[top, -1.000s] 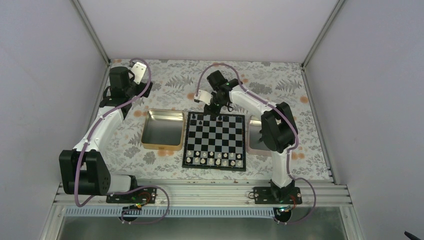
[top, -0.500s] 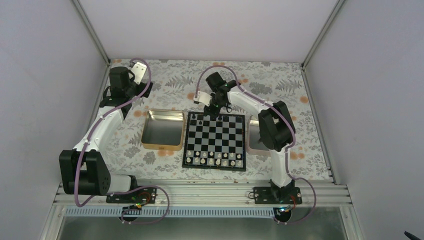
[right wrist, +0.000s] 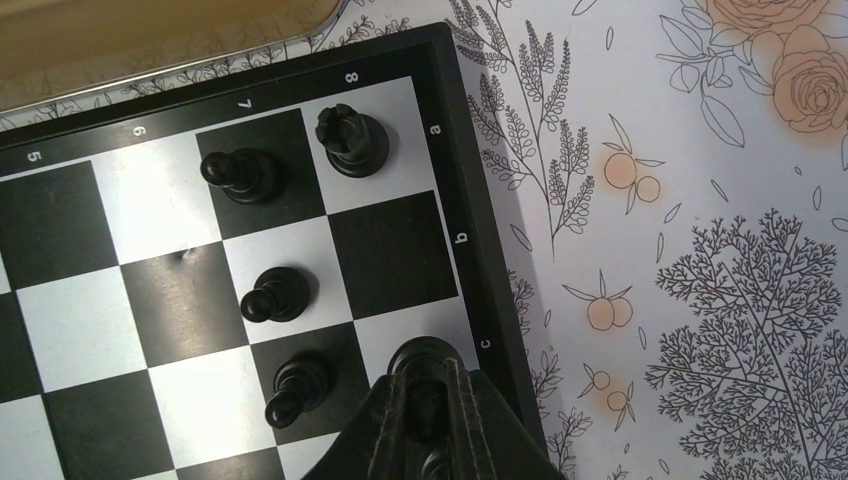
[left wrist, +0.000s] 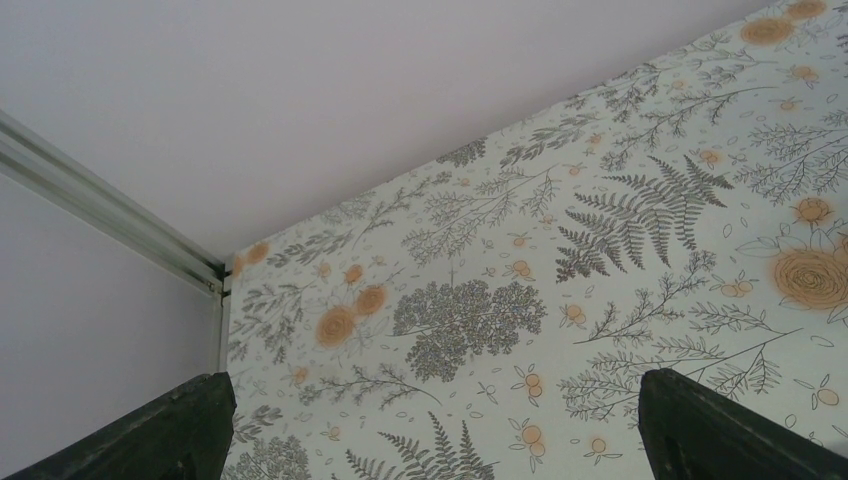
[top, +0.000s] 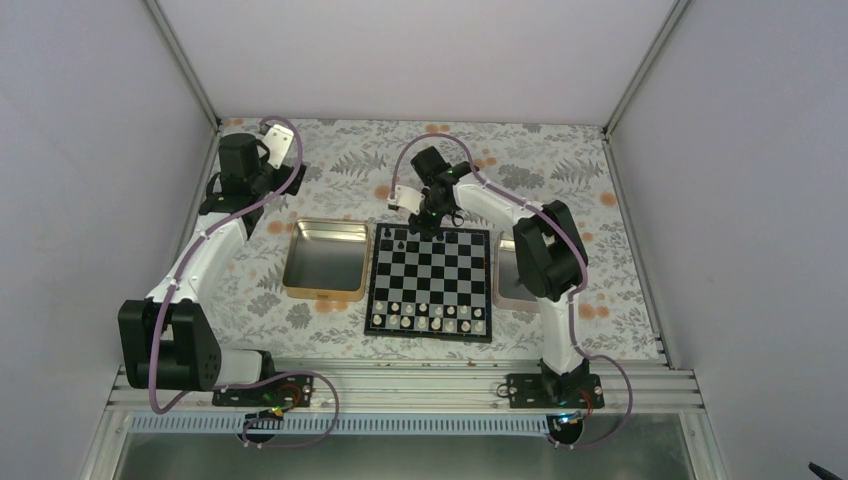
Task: Set up the chess pieces on the board
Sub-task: Place the chess piece on the chessboard, then pick up the chess piece from the storage box, then place the chess piece on the chessboard.
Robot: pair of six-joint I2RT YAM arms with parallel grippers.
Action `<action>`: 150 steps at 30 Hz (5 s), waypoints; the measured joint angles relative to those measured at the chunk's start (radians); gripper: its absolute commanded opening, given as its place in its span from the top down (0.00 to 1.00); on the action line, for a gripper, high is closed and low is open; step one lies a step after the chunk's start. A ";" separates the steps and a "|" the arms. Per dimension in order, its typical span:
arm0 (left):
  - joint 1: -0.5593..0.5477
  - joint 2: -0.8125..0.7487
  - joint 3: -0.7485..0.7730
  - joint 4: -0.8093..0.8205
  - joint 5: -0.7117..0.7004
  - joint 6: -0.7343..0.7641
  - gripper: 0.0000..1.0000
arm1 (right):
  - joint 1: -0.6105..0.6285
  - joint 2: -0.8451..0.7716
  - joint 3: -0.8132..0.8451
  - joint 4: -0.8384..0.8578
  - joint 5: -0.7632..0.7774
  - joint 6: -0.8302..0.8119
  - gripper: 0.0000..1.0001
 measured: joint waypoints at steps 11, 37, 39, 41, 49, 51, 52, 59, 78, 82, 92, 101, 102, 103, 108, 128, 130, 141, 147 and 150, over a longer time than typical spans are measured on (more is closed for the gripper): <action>0.000 0.000 0.000 0.000 0.000 0.000 0.00 | 0.000 0.011 0.000 -0.003 0.004 -0.004 0.88; 0.000 0.000 0.000 0.000 0.003 0.000 0.00 | -0.005 -0.007 0.000 -0.013 -0.004 -0.003 0.72; 0.000 0.000 0.000 0.000 0.003 0.000 0.00 | -0.018 -0.048 0.000 -0.033 -0.014 0.003 0.71; 0.000 0.000 0.000 0.000 0.002 0.000 0.00 | -0.048 -0.126 -0.010 -0.054 -0.034 0.009 0.71; 0.003 0.000 0.000 0.000 -0.009 0.001 0.00 | -0.516 -0.602 -0.291 -0.053 -0.047 -0.019 0.74; 0.005 0.000 0.000 0.000 -0.008 0.000 0.00 | -0.626 -0.641 -0.379 -0.061 -0.035 -0.038 0.76; 0.005 0.000 0.000 -0.001 -0.008 0.000 0.00 | -0.666 -0.649 -0.429 -0.067 -0.031 -0.048 0.77; 0.005 0.002 0.000 -0.002 -0.004 0.000 0.00 | -0.773 -0.686 -0.661 -0.127 -0.053 -0.101 0.78; 0.005 0.027 0.000 -0.001 -0.001 0.000 0.00 | -0.575 -0.734 -0.793 -0.150 -0.046 0.003 0.76; 0.002 0.031 0.000 -0.001 -0.001 -0.001 0.00 | -0.574 -0.733 -0.806 -0.133 -0.026 0.029 0.76; -0.008 0.031 0.000 0.000 -0.001 -0.001 0.00 | -0.574 -0.699 -0.810 -0.088 0.023 0.058 0.75; -0.014 0.031 0.000 0.000 -0.001 -0.001 0.00 | -0.574 -0.646 -0.796 -0.067 0.027 0.073 0.76; -0.015 0.031 0.000 -0.001 -0.001 -0.001 0.00 | -0.574 -0.642 -0.793 -0.064 0.027 0.074 0.75; -0.016 0.031 0.000 0.000 -0.001 -0.001 0.00 | -0.574 -0.638 -0.791 -0.062 0.027 0.074 0.76; -0.016 0.031 0.000 0.000 -0.001 -0.001 0.00 | -0.574 -0.611 -0.781 -0.048 0.032 0.074 0.75; -0.018 0.031 0.000 -0.001 -0.001 -0.001 0.00 | -0.574 -0.597 -0.769 -0.040 0.037 0.075 0.93; -0.018 0.031 0.000 -0.001 -0.001 -0.001 0.00 | -0.574 -0.597 -0.769 -0.040 0.038 0.075 0.94; -0.018 0.030 0.000 -0.001 -0.001 -0.001 0.00 | -0.547 -0.596 -0.565 -0.153 0.048 0.064 0.93; -0.018 0.030 0.000 -0.002 -0.002 -0.001 0.00 | -0.433 -0.472 -0.176 -0.259 0.084 0.044 0.93; -0.018 0.027 0.000 -0.004 -0.006 -0.001 0.00 | -0.358 -0.332 0.031 -0.301 0.096 0.033 0.94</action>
